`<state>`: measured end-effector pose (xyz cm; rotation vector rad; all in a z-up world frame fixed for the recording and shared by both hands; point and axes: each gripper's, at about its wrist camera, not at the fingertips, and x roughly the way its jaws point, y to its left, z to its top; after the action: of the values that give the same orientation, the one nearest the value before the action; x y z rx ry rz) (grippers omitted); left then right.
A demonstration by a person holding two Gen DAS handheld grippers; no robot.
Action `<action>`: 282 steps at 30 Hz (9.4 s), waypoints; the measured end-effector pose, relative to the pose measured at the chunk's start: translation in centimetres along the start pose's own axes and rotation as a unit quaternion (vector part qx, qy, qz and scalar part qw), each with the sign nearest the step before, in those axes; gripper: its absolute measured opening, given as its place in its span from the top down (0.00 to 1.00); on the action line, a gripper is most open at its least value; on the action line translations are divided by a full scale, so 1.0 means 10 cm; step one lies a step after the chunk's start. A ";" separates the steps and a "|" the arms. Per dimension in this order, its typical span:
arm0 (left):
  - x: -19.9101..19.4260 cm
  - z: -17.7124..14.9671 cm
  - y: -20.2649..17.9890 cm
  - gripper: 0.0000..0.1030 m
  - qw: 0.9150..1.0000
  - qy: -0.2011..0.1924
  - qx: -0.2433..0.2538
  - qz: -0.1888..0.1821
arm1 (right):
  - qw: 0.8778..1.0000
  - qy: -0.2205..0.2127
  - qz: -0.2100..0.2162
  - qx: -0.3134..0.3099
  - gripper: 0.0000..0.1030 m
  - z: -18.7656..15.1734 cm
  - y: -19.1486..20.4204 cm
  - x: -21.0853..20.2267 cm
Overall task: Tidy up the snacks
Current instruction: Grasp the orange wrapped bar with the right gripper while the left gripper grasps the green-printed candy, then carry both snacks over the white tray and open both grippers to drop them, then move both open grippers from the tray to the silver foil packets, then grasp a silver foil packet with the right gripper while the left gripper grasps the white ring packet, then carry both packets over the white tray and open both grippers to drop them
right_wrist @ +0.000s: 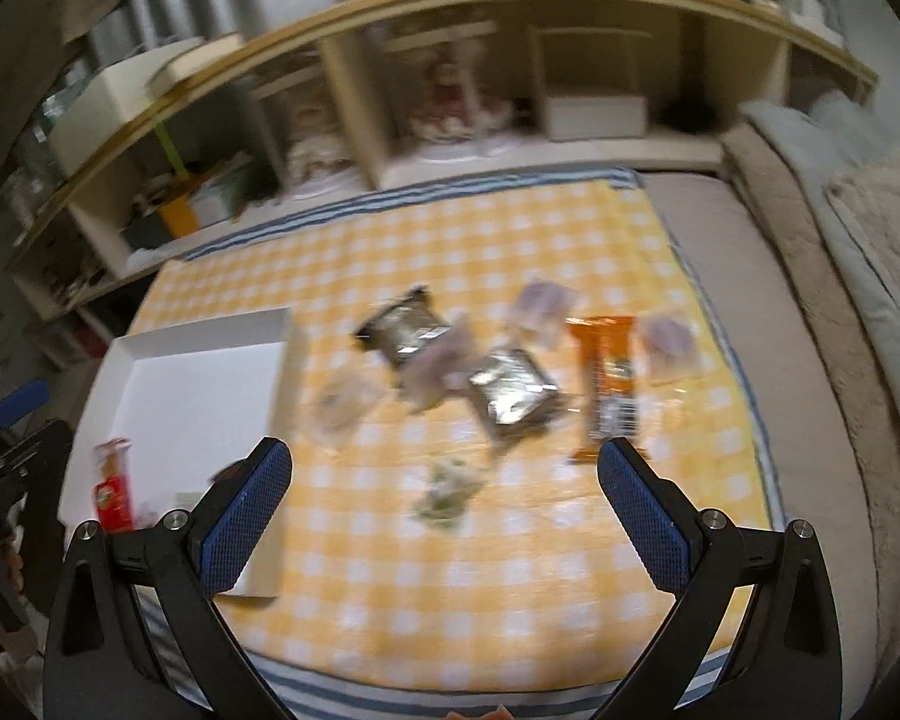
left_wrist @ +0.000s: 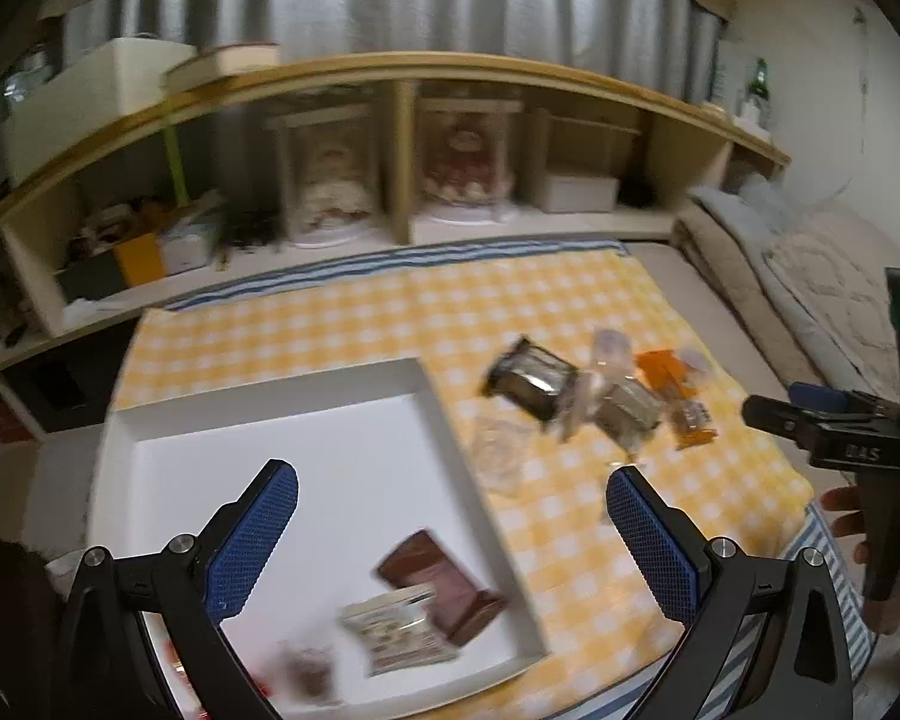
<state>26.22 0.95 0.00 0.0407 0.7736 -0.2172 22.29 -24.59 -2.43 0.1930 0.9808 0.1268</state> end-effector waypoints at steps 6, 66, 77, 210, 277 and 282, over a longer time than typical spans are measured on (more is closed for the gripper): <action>0.54 0.10 -0.46 0.00 0.999 0.014 0.029 -0.044 | 0.999 0.005 -0.027 0.021 0.00 0.04 -0.47 0.20; 0.95 0.24 -0.54 0.73 0.997 0.026 0.016 -0.067 | 0.998 -0.032 0.055 -0.009 0.67 0.21 0.03 -0.07; -0.03 0.05 0.23 0.73 0.999 -0.002 -0.032 -0.020 | 0.992 -0.033 0.106 -0.056 0.67 0.23 0.93 -0.20; 1.26 0.29 -0.36 0.17 0.976 0.110 0.139 -0.130 | 0.989 -0.070 -0.018 -0.126 0.00 0.03 -0.49 0.78; 0.45 0.48 0.10 0.59 0.999 0.021 0.019 -0.042 | 0.991 -0.087 0.044 -0.091 0.48 0.10 0.42 -0.12; 0.03 0.32 0.41 0.59 0.999 0.008 -0.011 -0.033 | 0.987 -0.092 0.073 -0.112 0.48 0.06 0.72 -0.20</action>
<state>29.53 4.47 1.91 -0.0050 0.7938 -0.2718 21.53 -17.97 1.04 0.0673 0.7603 0.3455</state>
